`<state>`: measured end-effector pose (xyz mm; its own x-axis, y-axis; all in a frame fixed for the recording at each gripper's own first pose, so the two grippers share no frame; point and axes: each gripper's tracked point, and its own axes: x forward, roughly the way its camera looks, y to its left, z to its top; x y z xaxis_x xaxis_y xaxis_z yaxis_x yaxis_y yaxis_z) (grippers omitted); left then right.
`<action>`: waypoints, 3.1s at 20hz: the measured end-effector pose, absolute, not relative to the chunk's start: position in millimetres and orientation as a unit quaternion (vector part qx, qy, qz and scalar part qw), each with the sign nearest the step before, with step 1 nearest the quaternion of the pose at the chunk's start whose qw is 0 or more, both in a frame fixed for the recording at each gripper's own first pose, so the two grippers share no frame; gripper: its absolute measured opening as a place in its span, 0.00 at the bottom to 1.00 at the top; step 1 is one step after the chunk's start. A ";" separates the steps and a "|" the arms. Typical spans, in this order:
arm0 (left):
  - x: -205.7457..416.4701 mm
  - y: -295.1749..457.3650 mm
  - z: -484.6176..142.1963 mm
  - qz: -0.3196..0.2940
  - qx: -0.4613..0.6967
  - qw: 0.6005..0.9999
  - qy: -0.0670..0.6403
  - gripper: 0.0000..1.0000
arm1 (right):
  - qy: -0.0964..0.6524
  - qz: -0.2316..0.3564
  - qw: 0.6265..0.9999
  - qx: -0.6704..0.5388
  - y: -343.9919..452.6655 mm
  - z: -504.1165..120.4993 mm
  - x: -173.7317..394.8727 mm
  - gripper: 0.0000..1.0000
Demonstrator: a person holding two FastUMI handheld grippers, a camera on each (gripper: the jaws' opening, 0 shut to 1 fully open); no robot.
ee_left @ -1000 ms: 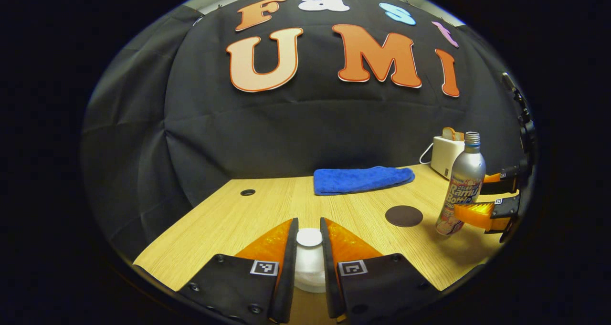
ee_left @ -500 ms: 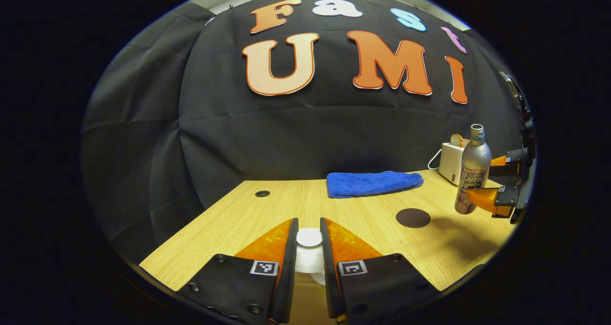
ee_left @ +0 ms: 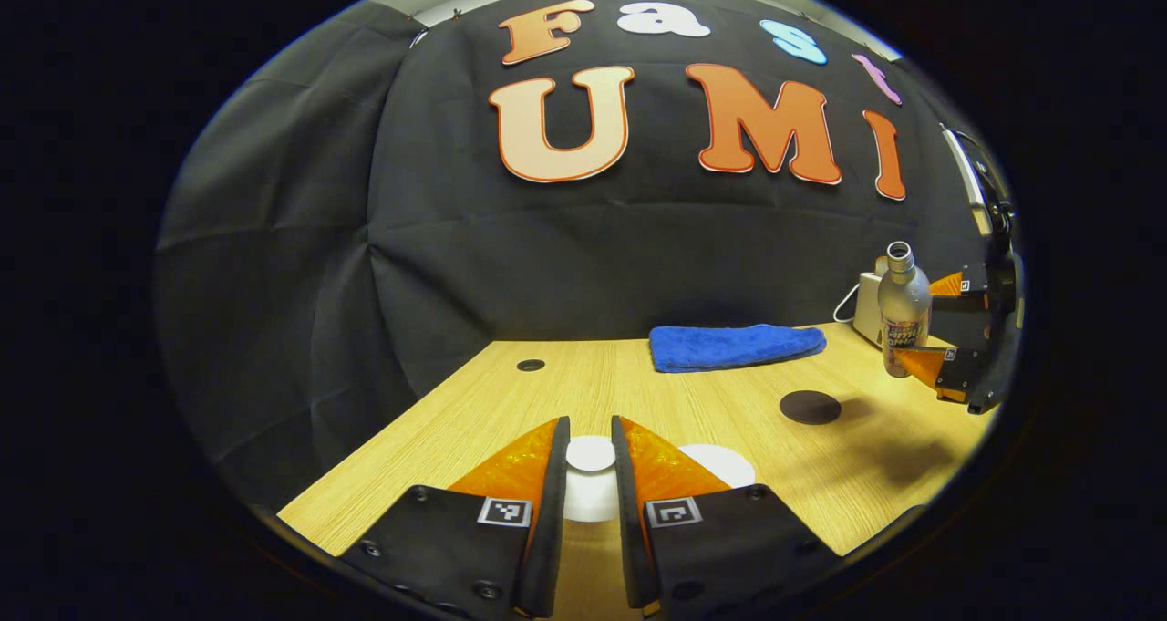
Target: Open the teacup lid with one hand, grasp the water bottle and pour water into the teacup with the other hand; after pouring, place the water bottle on the coaster and then close the teacup lid.
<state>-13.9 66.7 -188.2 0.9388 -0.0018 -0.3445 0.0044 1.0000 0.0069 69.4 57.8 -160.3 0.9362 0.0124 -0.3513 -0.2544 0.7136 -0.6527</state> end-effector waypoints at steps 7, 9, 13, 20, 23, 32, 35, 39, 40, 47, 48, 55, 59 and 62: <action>-24.0 92.0 -190.0 0.014 -0.001 0.984 0.180 0.31 | 0.138 0.076 0.886 -0.436 70.0 -143.0 91.8 0.76; -26.4 98.2 -190.3 0.018 -0.005 0.984 0.180 0.31 | 0.127 0.082 0.879 -0.452 78.9 -138.1 96.4 0.75; -31.0 107.8 -190.5 0.026 -0.007 0.983 0.182 0.32 | 0.104 0.094 0.869 -0.475 103.2 -129.6 103.7 0.75; -39.1 121.8 -193.7 0.038 -0.009 0.982 0.185 0.32 | 0.069 0.109 0.846 -0.517 140.4 -122.1 114.0 0.75; -42.9 128.5 -196.9 0.043 -0.011 0.981 0.189 0.32 | 0.055 0.112 0.832 -0.540 152.8 -123.8 114.9 0.75; -48.2 135.4 -201.1 0.047 -0.010 0.980 0.191 0.36 | 0.012 0.115 0.786 -0.608 171.9 -117.3 120.5 0.75; -48.3 135.6 -200.3 0.048 -0.012 0.981 0.189 0.32 | -0.008 0.108 0.765 -0.635 175.8 -110.7 123.8 0.75; -48.8 137.7 -201.7 0.048 -0.013 0.981 0.189 0.32 | -0.028 0.104 0.747 -0.656 178.7 -102.9 126.9 0.75; -48.8 138.9 -202.0 0.049 -0.013 0.981 0.189 0.32 | -0.034 0.101 0.742 -0.661 179.0 -97.9 128.4 0.75; -48.3 138.2 -203.3 0.049 -0.015 0.981 0.189 0.32 | -0.080 0.086 0.699 -0.706 183.7 -79.8 131.6 0.79; -48.1 137.7 -203.2 0.051 -0.015 0.981 0.188 0.32 | -0.082 0.087 0.695 -0.709 184.3 -78.3 133.9 0.75; -50.4 138.8 -204.0 0.051 -0.014 0.981 0.189 0.32 | -0.109 0.081 0.669 -0.730 187.7 -57.1 138.1 0.75; -50.8 139.5 -207.3 0.053 -0.016 0.980 0.192 0.36 | -0.114 0.083 0.659 -0.739 189.1 -57.0 138.4 0.75; -52.5 139.6 -209.5 0.053 -0.018 0.979 0.194 0.32 | -0.116 0.086 0.646 -0.749 188.4 -59.4 138.0 0.75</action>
